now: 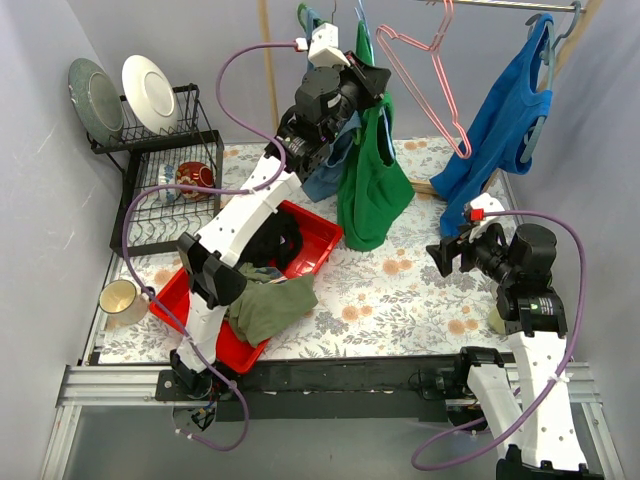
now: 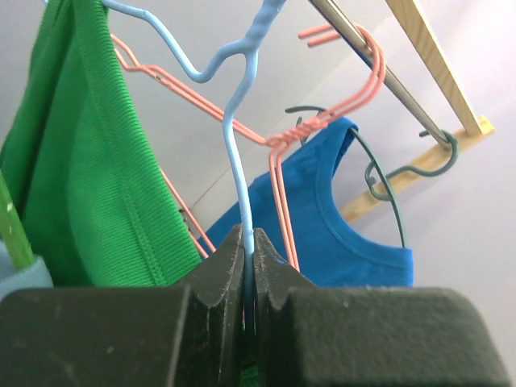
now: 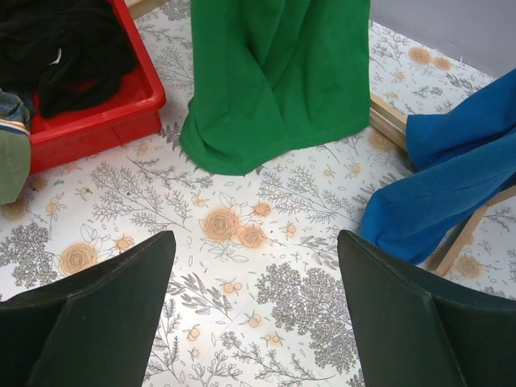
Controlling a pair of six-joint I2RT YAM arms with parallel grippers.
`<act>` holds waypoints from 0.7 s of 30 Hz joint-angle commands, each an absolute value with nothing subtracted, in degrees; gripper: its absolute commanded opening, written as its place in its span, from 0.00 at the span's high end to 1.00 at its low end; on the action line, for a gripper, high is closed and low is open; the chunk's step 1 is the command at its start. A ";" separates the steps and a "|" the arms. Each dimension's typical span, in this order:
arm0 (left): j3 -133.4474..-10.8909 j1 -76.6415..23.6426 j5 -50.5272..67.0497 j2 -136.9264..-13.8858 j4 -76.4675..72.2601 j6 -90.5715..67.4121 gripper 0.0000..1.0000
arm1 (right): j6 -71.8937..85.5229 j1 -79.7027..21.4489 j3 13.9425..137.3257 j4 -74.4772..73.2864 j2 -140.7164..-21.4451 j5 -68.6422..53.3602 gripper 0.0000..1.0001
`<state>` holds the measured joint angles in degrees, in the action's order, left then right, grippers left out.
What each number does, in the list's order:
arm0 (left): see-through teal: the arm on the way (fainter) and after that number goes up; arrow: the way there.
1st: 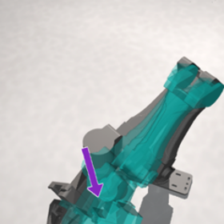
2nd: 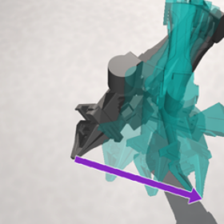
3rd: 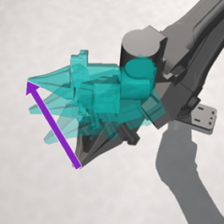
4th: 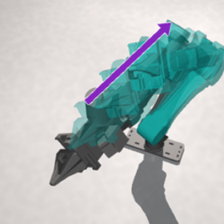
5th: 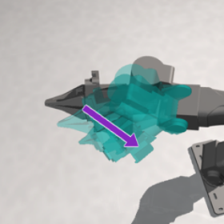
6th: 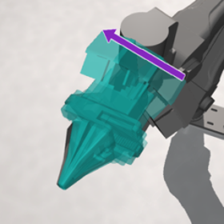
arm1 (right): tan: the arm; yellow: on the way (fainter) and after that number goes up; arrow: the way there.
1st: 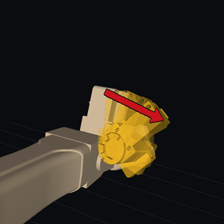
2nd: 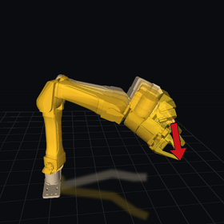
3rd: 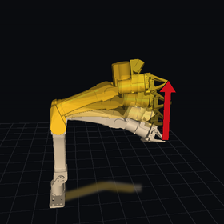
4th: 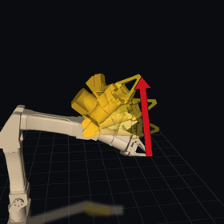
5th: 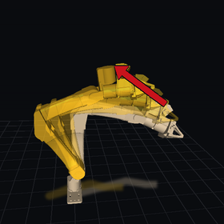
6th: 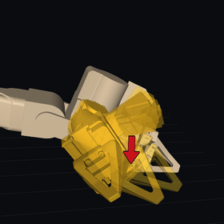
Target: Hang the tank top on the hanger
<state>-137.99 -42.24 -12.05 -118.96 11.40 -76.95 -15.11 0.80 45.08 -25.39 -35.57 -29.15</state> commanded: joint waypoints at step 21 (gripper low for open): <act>-140.62 -38.41 -3.78 -120.50 -2.46 -77.70 1.00 | -13.98 2.37 42.80 -22.06 -34.98 -31.99 0.11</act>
<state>-138.87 -38.74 -4.67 -123.48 3.20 -78.46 -14.90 1.93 43.22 -24.99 -35.24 -30.87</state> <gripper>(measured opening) 0.029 0.894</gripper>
